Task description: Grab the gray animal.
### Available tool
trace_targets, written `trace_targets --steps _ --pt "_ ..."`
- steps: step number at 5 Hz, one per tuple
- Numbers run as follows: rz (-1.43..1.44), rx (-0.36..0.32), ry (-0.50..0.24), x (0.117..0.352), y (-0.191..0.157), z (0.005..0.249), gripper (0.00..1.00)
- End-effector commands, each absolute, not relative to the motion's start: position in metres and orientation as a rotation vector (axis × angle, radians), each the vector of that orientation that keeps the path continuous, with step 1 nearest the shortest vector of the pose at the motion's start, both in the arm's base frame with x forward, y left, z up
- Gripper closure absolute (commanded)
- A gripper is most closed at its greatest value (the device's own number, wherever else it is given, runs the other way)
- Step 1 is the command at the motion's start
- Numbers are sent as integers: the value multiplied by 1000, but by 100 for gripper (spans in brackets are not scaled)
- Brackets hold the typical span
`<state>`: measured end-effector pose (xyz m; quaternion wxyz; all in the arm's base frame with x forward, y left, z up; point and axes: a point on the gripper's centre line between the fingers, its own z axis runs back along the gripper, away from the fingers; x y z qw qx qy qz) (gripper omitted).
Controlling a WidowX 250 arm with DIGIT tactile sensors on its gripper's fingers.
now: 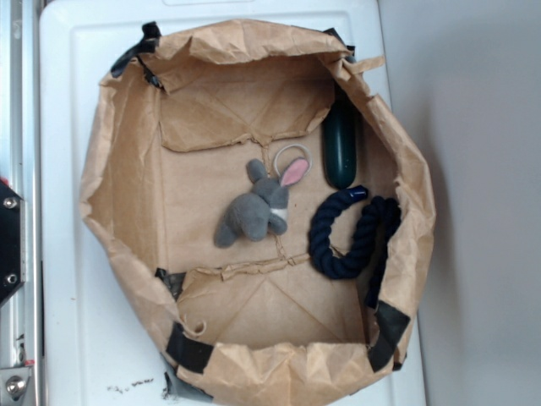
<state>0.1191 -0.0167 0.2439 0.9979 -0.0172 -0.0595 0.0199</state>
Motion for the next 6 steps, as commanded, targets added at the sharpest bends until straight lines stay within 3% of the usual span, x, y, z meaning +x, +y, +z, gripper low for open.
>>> trace_targets --steps 1,2,4,6 --pt "40 -34 -119 119 -17 244 0" --pt "70 -31 -156 135 -27 236 0" --pt "73 1 -154 169 -49 212 0" --pt "77 -51 -118 196 -10 197 0"
